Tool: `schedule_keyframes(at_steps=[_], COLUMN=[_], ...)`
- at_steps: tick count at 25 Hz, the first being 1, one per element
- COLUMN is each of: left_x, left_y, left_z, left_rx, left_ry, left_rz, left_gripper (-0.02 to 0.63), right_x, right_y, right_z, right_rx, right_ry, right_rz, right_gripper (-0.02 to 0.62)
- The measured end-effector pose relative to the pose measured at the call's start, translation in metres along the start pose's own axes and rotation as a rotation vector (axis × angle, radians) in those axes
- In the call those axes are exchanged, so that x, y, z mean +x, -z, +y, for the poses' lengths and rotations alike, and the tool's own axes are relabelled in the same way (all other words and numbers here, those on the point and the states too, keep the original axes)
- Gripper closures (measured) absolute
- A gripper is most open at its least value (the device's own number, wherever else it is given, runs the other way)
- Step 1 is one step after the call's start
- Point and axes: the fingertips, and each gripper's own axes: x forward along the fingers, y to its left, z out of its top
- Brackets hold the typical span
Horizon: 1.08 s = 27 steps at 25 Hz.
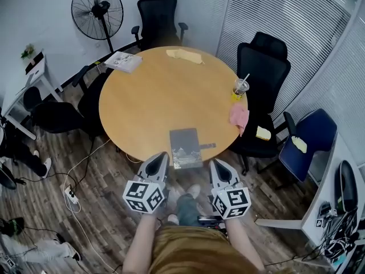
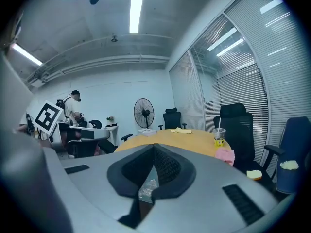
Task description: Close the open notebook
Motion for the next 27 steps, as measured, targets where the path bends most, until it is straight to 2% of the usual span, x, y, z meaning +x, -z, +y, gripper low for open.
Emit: schedule_keyframes(at_steps=[12, 16, 27], left_x=[0.000, -0.001, -0.001], left_y=[0.011, 0.014, 0.020], left_z=[-0.002, 0.004, 0.005], left_rx=[0.032, 0.021, 0.022], left_ry=[-0.010, -0.032, -0.028], left_rz=[0.046, 0.056, 0.068], left_gripper=[0.583, 0.583, 0.583], right_x=[-0.004, -0.004, -0.002], right_y=[0.005, 0.006, 0.010], right_z=[0.001, 0.000, 0.000], right_rx=[0.001, -0.005, -0.006], right_ry=[-0.007, -0.004, -0.007], right_rz=[0.016, 0.019, 0.025], right_gripper=[0.584, 0.584, 0.584])
